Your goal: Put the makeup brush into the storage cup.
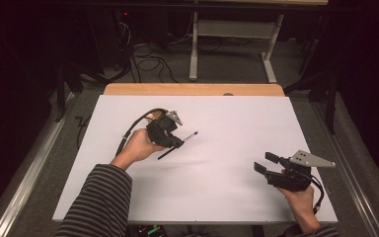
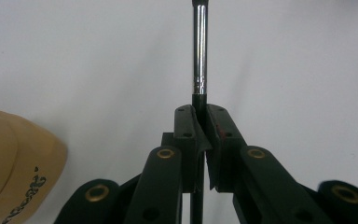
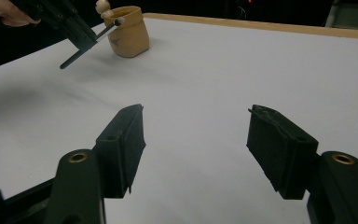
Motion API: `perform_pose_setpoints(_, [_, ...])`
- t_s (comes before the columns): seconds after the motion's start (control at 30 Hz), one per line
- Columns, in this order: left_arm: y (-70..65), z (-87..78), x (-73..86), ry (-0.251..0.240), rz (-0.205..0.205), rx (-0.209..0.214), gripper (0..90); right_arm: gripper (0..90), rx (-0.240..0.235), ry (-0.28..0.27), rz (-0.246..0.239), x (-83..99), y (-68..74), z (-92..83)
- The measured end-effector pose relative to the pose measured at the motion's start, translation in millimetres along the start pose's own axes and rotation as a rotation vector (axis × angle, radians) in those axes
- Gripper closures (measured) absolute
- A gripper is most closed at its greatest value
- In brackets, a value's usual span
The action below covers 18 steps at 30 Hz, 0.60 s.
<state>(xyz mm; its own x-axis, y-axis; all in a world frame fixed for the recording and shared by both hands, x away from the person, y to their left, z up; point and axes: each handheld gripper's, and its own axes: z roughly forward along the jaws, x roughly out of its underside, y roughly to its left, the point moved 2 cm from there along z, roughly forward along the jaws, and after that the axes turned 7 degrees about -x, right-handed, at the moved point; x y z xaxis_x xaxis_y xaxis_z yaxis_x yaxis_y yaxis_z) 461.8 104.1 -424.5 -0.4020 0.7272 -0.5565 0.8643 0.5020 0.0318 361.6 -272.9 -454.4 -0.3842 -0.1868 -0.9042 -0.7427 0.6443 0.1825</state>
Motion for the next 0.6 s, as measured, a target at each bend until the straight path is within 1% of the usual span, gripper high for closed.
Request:
perform_pose_setpoints(0.1, [0.4,-2.9,0.9,-0.017,-0.007,-0.008,83.6,37.5,-0.001,0.001,0.0,0.0,-0.2,0.3])
perform_pose_setpoints(0.17, [0.5,-5.0,1.4,-0.034,-0.009,-0.014,83.6,37.5,-0.001,0.001,-0.001,0.0,-0.1,0.3])
perform_pose_setpoints(0.2, [0.3,-7.0,1.7,-0.048,-0.011,-0.024,83.6,37.5,0.0,0.002,0.0,0.0,0.0,0.3])
perform_pose_setpoints(0.23, [0.3,-7.0,1.7,-0.048,-0.011,-0.024,83.6,37.5,0.0,0.002,0.0,0.0,0.0,0.3])
perform_pose_setpoints(0.3, [0.4,-9.3,1.8,-0.067,-0.014,-0.03,83.6,37.5,0.0,0.002,0.0,0.0,-0.1,0.3])
perform_pose_setpoints(0.4, [1.4,-12.4,2.3,-0.098,-0.03,-0.036,83.6,37.5,0.0,0.002,0.0,0.0,-0.4,0.4])
perform_pose_setpoints(0.43, [2.6,-14.2,2.6,-0.102,-0.029,-0.04,83.6,37.5,0.0,0.002,0.0,0.0,-0.3,0.4])
perform_pose_setpoints(0.47, [3.3,-15.6,3.1,-0.119,-0.039,-0.044,83.6,37.5,0.0,0.002,-0.001,0.0,-0.4,0.5])
perform_pose_setpoints(0.5, [3.3,-15.6,3.1,-0.119,-0.039,-0.044,83.6,37.5,0.0,0.002,-0.001,0.0,-0.4,0.5])
perform_pose_setpoints(0.53, [3.3,-16.9,3.5,-0.134,-0.053,-0.047,83.6,37.5,0.0,0.002,0.0,0.0,-0.3,0.7])
perform_pose_setpoints(0.6, [3.9,-19.8,4.6,-0.152,-0.062,-0.053,83.6,37.5,0.0,0.003,-0.001,0.0,-0.4,0.8])
